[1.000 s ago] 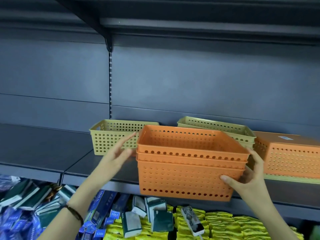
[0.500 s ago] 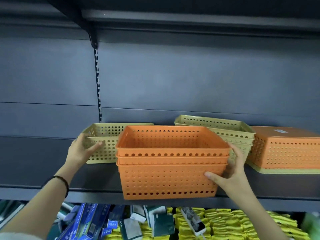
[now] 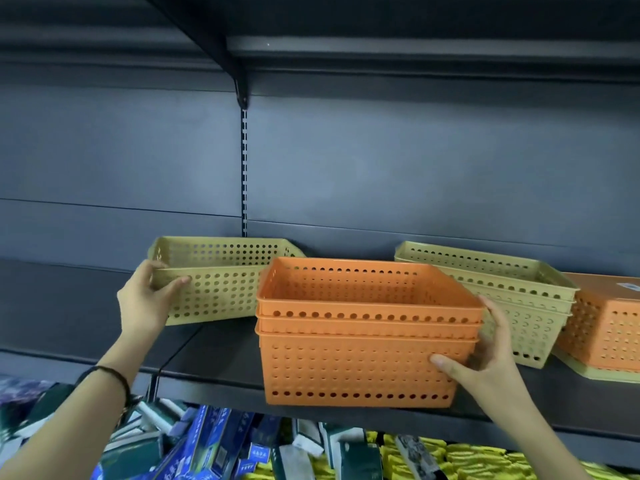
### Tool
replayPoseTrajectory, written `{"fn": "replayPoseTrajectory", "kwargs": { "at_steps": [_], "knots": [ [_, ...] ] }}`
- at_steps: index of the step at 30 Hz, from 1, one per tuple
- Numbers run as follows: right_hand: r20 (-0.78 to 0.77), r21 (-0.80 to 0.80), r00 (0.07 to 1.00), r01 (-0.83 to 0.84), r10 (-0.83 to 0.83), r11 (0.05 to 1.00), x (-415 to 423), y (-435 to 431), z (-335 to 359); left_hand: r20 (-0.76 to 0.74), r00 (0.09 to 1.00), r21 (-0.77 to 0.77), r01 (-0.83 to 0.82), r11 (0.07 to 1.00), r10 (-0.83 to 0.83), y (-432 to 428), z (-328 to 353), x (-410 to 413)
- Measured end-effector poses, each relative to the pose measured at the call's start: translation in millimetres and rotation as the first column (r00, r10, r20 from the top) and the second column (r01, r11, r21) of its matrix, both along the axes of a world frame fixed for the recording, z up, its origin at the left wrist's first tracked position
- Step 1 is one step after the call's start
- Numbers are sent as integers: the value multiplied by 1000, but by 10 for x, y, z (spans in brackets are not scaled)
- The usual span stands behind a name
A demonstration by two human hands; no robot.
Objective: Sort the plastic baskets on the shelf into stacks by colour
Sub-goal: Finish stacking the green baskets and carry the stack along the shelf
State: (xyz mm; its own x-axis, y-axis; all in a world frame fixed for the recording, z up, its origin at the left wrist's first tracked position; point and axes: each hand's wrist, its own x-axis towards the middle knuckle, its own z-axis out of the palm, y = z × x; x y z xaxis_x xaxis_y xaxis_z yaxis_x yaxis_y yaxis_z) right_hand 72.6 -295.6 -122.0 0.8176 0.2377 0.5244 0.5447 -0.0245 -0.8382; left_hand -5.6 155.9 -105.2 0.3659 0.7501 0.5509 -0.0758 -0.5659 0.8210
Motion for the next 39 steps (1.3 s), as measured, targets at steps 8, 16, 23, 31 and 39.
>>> {"fn": "replayPoseTrajectory", "kwargs": {
  "at_steps": [8, 16, 23, 31, 39],
  "knots": [
    [1, 9, 1000, -6, 6, 1000, -20, 358, 9, 309, 951, 60, -4, 998, -15, -108, 551, -13],
    [10, -15, 1000, 20, -20, 1000, 51, 777, -25, 556, 812, 128, 127, 984, -177, -288, 1017, -137],
    [71, -76, 994, 87, -82, 993, 310, 1557, 9, 529, 758, 132, 371, 919, -382, -362, 1081, -171],
    [-25, 210, 989, 146, -143, 967, 556, 1604, 321, 423, 790, 79, 455, 887, -443, -426, 932, 60],
    [198, 232, 972, 77, -125, 970, 494, 932, 849, 354, 754, 234, 501, 834, -552, -1000, 1055, 439]
  ]
}}
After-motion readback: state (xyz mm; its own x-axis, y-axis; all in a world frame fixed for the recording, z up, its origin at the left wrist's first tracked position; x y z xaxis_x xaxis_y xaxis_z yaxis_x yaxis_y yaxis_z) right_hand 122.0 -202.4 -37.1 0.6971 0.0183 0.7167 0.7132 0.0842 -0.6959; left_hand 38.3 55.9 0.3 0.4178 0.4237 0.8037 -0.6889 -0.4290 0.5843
